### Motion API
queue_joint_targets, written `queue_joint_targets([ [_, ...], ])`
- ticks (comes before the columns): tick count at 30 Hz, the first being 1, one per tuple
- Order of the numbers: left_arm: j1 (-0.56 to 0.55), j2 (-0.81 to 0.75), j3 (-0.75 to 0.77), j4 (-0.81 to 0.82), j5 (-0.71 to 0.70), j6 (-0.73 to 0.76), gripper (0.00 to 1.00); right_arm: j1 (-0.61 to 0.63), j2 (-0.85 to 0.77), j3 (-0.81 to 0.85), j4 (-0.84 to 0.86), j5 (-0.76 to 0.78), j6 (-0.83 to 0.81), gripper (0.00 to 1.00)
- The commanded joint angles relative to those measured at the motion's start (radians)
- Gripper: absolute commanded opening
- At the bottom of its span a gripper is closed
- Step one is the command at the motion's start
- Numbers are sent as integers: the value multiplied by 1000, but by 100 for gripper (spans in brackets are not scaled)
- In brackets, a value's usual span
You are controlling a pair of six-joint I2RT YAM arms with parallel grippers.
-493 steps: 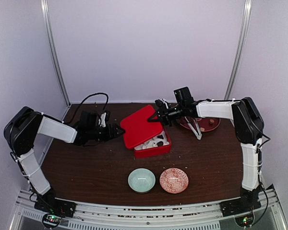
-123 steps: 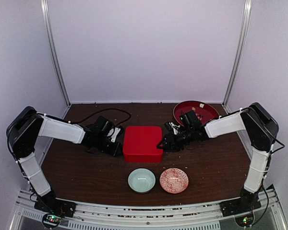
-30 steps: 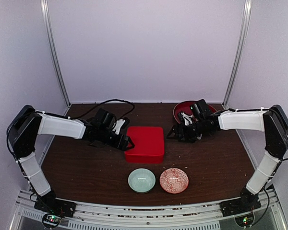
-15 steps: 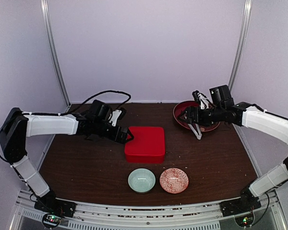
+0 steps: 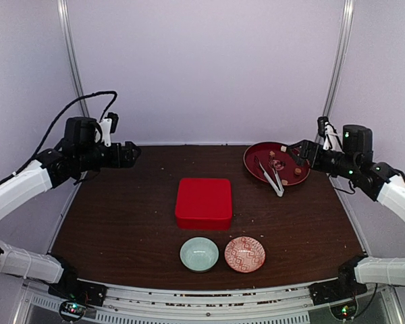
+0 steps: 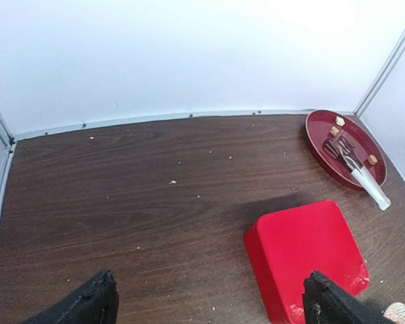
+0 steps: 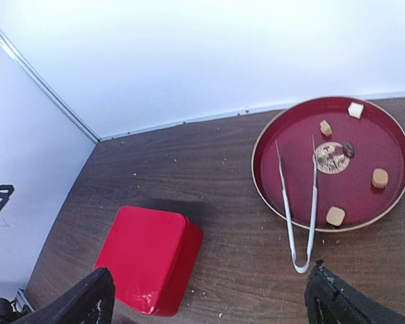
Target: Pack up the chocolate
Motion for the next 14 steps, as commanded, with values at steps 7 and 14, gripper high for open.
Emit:
queue_joint_targets([
  [7, 3, -78, -196, -26, -105, -113, 98, -28, -59, -243, 154, -7, 67, 100],
  [14, 4, -78, -209, -10, -106, -134, 98, -28, -61, -278, 179, -31, 80, 100],
])
